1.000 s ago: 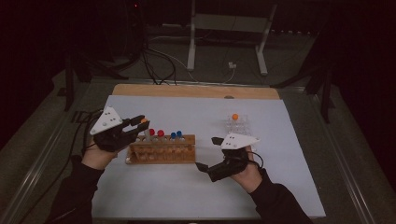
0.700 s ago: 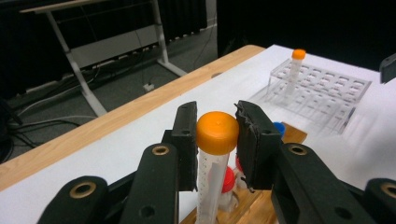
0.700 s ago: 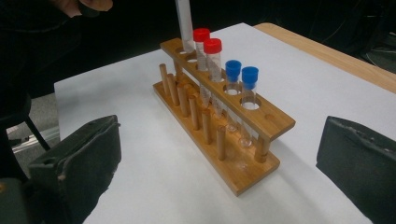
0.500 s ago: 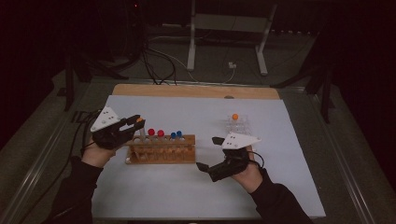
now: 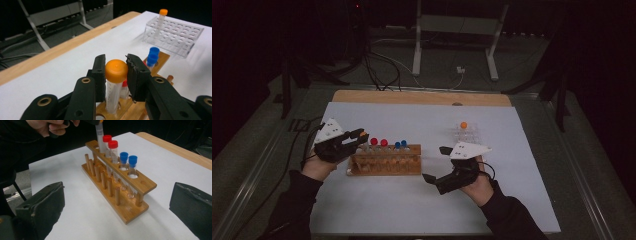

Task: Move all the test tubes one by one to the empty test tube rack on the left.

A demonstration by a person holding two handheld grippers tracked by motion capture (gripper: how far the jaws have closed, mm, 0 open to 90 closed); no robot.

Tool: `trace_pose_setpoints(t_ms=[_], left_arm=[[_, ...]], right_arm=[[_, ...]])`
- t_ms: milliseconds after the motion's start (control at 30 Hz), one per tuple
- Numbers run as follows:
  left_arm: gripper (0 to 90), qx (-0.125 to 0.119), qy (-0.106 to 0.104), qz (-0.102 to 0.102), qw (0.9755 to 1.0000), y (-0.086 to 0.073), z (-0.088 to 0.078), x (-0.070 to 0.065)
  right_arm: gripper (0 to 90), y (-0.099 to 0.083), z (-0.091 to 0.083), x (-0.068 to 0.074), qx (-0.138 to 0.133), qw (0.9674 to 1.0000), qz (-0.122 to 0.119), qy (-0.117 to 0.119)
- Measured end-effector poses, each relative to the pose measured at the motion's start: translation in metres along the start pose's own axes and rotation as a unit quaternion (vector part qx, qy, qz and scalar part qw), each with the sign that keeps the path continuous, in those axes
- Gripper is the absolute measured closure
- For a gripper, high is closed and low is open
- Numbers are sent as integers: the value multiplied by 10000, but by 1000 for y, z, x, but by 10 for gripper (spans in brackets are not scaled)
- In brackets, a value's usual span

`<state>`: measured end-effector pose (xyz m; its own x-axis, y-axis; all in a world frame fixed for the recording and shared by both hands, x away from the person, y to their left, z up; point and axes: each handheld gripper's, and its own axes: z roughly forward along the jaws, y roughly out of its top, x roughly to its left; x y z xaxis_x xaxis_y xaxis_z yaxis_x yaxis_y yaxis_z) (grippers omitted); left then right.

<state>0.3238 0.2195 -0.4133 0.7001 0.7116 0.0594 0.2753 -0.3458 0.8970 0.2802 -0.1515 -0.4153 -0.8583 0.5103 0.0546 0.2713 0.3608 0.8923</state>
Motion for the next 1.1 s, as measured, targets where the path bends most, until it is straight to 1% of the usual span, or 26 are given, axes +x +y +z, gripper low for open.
trace_pose_setpoints(t_ms=[67, 100, 233, 500, 567, 600, 700, 833, 1100], left_arm=[[713, 50, -62, -19, 10000, -4, 3, 0], [713, 79, -51, -2, 10000, -6, 4, 0], [713, 164, -69, -61, 9998, -13, 8, 1], [713, 246, -170, -136, 9995, -21, 15, 3], [713, 239, -165, -144, 9995, -23, 16, 4], [713, 257, -143, -114, 9995, -25, 17, 4], [713, 151, -196, -214, 9995, -28, 18, 6], [712, 41, -242, -162, 9996, -32, 19, 6], [708, 149, -230, -112, 9996, -31, 17, 6]], right_arm=[[1, 0, 0, 0, -5, 10000, 0, 5], [1, 0, 0, 0, -9, 10000, -1, 10], [1, 0, -1, 0, -16, 10000, -5, 18], [1, 1, -2, 0, -26, 10000, -12, 26], [1, 1, -2, -1, -40, 10000, -21, 45], [1, 1, -2, 0, -46, 10000, -36, 21], [1, 1, -3, 0, -51, 10000, -36, 45], [1, 1, -2, 0, -38, 10000, -40, 57], [1, 1, -3, 0, -44, 10000, -43, 60]])
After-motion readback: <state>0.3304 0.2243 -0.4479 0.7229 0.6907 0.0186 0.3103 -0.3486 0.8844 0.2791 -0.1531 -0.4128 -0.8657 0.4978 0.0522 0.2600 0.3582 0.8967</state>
